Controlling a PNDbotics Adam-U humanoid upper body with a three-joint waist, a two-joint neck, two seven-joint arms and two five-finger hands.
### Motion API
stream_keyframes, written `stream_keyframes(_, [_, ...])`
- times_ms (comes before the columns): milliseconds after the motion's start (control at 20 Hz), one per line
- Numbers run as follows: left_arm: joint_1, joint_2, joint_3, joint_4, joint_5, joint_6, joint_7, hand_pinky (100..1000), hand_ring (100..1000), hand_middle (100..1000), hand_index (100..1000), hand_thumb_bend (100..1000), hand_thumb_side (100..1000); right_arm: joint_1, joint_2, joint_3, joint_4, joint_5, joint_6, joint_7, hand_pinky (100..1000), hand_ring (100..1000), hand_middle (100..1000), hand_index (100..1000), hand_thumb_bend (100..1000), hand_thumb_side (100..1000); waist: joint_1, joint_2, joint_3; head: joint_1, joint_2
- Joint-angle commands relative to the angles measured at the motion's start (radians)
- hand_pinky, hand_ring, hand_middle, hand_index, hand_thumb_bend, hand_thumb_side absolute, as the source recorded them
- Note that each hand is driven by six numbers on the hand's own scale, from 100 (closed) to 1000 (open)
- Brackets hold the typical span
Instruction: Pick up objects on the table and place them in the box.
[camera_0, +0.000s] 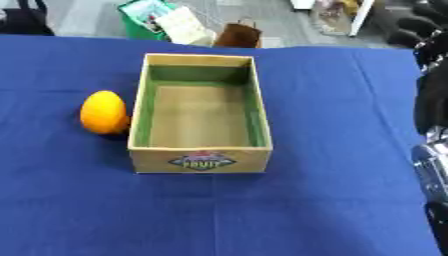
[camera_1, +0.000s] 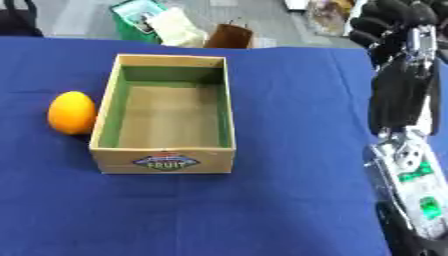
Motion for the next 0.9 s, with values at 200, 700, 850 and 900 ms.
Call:
stream_keyframes(200, [-0.083, 0.115, -0.071, 0.164, -0.244, -0.054, -0.176, 654, 718, 729, 873, 208, 706, -0.012, -0.031, 0.001, -0.014, -0.007, 0.0, 0.008, 765, 745, 725, 811, 100, 1000, 0.01, -0.019, -0.006, 0.011, 0.013])
stream_keyframes(700, [-0.213, 0.171, -0.154, 0.394, -0.428, -0.261, -0.64, 702, 784, 827, 966, 542, 931, -0.013, -0.034, 0.006, -0.014, -0.008, 0.003, 0.014, 766, 746, 724, 811, 100, 1000, 0.017, -0.015, -0.016, 0.02, -0.004])
stream_keyframes(850, [-0.236, 0.164, -0.173, 0.442, -0.413, -0.267, -0.745, 702, 786, 837, 1000, 586, 939, -0.014, -0.034, 0.008, -0.014, -0.008, 0.004, 0.017, 766, 746, 725, 810, 100, 1000, 0.016, -0.016, -0.017, 0.019, -0.007])
stream_keyframes(900, [-0.242, 0.162, -0.179, 0.452, -0.405, -0.266, -0.778, 702, 785, 834, 1000, 593, 938, -0.014, -0.033, 0.008, -0.014, -0.008, 0.004, 0.018, 767, 746, 725, 807, 100, 1000, 0.016, -0.016, -0.018, 0.019, -0.008])
